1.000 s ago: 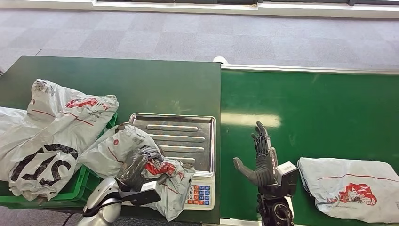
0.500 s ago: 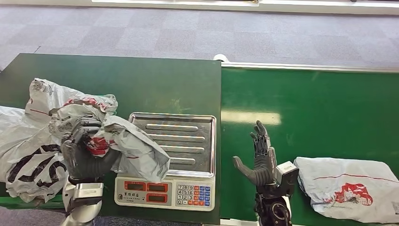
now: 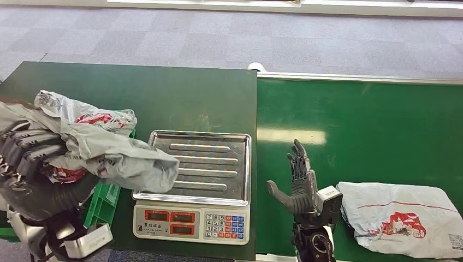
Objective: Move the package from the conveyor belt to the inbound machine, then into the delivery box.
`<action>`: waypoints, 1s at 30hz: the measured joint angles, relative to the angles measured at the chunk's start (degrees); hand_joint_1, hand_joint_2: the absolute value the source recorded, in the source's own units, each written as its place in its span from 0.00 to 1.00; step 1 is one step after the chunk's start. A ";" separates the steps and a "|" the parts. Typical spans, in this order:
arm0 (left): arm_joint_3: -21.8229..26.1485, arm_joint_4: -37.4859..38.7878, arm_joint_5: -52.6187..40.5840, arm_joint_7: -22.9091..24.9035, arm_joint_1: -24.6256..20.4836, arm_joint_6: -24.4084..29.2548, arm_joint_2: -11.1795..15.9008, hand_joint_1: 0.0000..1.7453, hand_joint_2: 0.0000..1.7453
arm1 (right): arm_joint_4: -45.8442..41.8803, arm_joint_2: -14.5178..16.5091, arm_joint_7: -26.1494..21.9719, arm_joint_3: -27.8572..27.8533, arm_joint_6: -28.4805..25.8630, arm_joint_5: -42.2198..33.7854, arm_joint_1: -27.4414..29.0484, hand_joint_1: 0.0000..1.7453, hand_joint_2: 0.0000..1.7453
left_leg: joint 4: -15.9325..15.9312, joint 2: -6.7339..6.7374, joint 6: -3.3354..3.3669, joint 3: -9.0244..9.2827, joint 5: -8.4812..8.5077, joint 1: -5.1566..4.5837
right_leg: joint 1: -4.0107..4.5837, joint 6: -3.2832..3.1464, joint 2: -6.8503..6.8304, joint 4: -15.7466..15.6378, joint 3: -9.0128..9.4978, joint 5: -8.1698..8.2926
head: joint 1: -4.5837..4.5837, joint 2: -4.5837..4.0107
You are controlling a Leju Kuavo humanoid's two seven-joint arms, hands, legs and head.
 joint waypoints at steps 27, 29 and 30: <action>45.07 25.78 -20.86 0.06 -13.32 -0.03 -9.40 0.37 1.00 | -1.90 -0.04 0.56 -0.08 -0.96 0.47 2.42 0.00 1.00 | 0.00 0.08 0.00 -0.03 0.00 0.02 | 0.02 0.00 0.04 0.00 -0.08 0.01 | 0.01 0.00; 46.26 28.11 -22.70 0.06 -14.21 -0.03 -9.50 0.00 1.00 | -1.97 -0.03 0.60 -0.13 -0.93 0.60 2.41 0.00 1.00 | 0.01 0.04 0.00 -0.04 0.01 0.02 | 0.02 0.00 0.03 0.00 -0.06 0.01 | 0.02 0.00; 46.69 29.07 -23.09 0.06 -14.53 -0.03 -9.57 0.00 1.00 | -2.01 -0.03 0.62 -0.14 -0.92 0.67 2.41 0.00 1.00 | 0.01 0.05 0.00 -0.04 0.01 0.02 | 0.02 -0.01 0.04 0.00 -0.05 0.01 | 0.02 0.00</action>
